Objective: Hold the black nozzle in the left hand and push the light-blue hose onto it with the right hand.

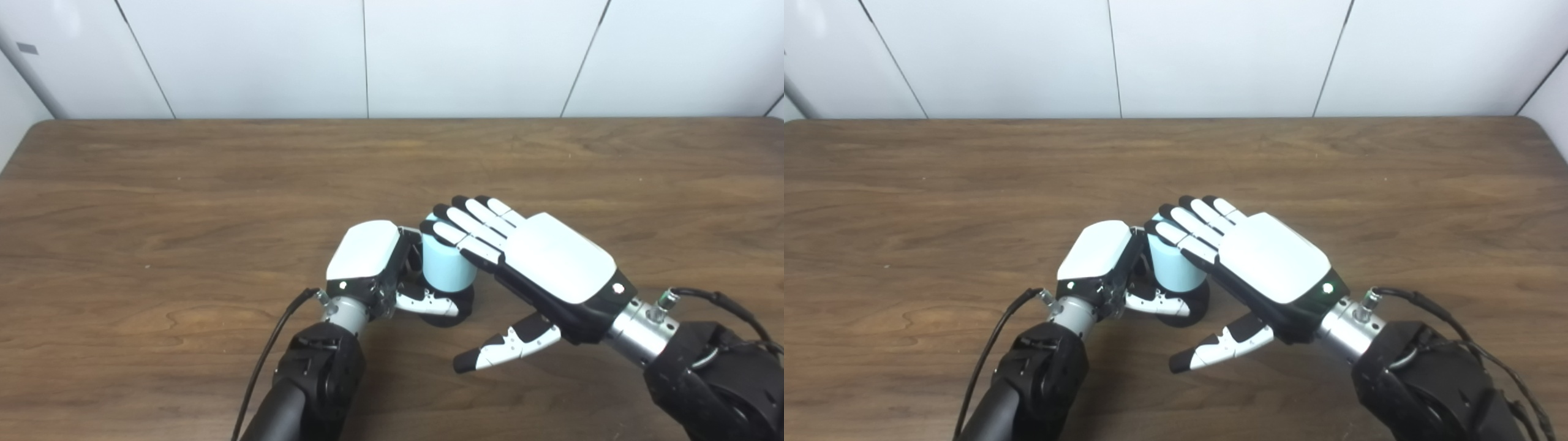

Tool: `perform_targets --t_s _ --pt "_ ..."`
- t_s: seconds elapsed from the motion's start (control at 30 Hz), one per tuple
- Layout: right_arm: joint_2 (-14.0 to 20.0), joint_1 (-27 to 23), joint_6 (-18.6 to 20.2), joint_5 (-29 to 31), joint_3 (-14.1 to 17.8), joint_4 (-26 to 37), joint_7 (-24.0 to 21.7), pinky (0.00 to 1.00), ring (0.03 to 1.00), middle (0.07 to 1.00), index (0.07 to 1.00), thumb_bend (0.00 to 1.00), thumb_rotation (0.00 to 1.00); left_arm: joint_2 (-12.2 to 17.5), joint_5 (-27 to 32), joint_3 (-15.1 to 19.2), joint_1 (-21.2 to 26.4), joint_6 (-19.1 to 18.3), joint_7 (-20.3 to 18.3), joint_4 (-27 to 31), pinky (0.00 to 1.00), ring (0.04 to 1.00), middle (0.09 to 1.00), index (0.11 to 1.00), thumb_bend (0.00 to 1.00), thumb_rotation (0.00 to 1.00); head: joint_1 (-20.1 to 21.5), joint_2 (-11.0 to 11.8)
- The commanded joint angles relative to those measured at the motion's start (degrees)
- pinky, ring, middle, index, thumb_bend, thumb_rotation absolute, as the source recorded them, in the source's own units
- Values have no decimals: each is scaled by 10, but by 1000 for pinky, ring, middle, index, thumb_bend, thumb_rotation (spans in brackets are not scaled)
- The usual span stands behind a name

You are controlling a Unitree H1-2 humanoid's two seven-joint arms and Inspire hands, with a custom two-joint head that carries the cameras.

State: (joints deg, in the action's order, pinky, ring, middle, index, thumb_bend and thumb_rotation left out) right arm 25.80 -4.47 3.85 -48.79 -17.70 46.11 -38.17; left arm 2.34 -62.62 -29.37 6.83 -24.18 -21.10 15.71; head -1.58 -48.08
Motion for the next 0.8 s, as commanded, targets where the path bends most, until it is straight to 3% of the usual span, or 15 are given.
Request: perform_targets --t_s 0.0,0.77 --pt "32 40 -7 3 -29 -46 -72 1000 976 948 925 648 840 10 3 -8 -31 -20 -50 -25 485 500 529 463 498 0 -1 -1" --pt "51 30 17 50 -9 -78 -27 1000 980 954 931 639 826 8 -2 -7 -31 -23 -54 -25 499 512 531 459 497 0 0 -3"
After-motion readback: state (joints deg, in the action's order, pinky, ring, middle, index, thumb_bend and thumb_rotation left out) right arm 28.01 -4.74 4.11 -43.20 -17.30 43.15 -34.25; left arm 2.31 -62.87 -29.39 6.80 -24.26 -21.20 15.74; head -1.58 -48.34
